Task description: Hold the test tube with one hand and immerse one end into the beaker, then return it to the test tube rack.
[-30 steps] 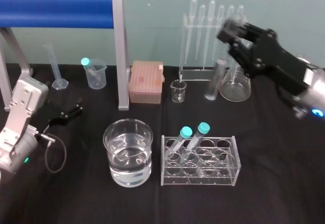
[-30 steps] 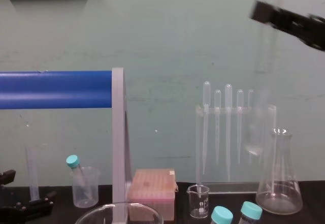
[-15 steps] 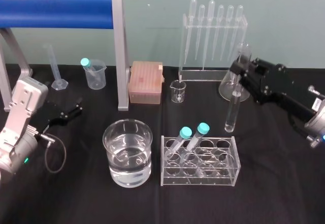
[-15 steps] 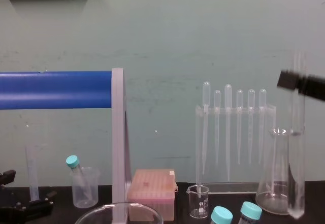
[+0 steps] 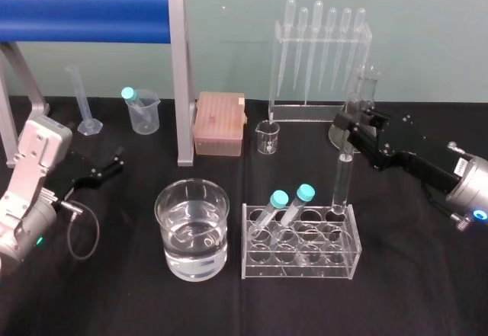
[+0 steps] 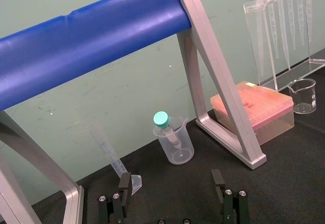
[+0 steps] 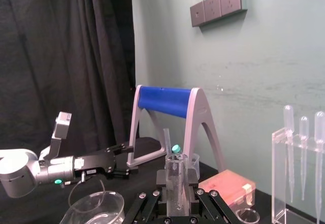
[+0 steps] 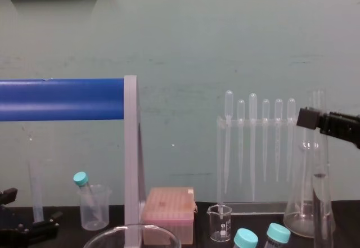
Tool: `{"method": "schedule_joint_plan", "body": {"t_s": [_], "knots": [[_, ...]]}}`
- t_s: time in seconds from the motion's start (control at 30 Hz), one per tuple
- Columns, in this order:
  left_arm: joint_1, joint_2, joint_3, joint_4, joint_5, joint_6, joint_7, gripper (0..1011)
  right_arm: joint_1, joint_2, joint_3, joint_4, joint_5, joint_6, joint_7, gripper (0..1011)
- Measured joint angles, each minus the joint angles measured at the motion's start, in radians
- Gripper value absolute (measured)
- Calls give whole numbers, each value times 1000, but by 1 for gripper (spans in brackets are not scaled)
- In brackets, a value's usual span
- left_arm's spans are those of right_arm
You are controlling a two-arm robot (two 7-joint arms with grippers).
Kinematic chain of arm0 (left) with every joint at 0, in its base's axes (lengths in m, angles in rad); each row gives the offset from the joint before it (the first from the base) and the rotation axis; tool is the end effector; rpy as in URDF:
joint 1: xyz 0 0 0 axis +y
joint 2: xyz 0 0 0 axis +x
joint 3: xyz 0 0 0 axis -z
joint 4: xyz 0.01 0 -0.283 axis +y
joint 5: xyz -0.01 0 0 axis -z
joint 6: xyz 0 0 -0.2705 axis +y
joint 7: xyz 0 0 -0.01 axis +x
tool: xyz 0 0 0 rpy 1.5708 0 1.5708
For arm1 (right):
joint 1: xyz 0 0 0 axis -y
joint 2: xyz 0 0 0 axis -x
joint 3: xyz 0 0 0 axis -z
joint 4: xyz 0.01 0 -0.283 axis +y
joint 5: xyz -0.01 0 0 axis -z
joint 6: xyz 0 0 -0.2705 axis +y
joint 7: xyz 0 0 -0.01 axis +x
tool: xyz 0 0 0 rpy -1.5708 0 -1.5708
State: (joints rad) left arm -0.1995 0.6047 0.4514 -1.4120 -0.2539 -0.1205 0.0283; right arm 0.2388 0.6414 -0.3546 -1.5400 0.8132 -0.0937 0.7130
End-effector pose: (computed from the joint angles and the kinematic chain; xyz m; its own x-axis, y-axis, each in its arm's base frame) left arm 0.3207 0.0888 -0.2893 0.2923 0.8803 0.3737 -0.9553 0.2873 0.0703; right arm 0.3357 -0.0999 -0.2281 0.8255 -0.5627 -0.0439 0.5620 0.8124 0.1552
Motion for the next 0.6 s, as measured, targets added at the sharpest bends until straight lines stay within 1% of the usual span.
{"method": "schedule_joint_plan", "body": {"t_s": [0.17,0.4,0.5,0.6], "knots": [[0,0,0,0,0,0,0,1000,7,-2,-10,14,-3,10,8,227],[0,0,0,0,0,0,0,1000,22,3,-30,38,-23,24,13,227],[0,0,0,0,0,0,0,1000,37,0,-44,60,-42,24,22,227],[0,0,0,0,0,0,0,1000,56,-13,-62,95,-55,18,41,227]]}}
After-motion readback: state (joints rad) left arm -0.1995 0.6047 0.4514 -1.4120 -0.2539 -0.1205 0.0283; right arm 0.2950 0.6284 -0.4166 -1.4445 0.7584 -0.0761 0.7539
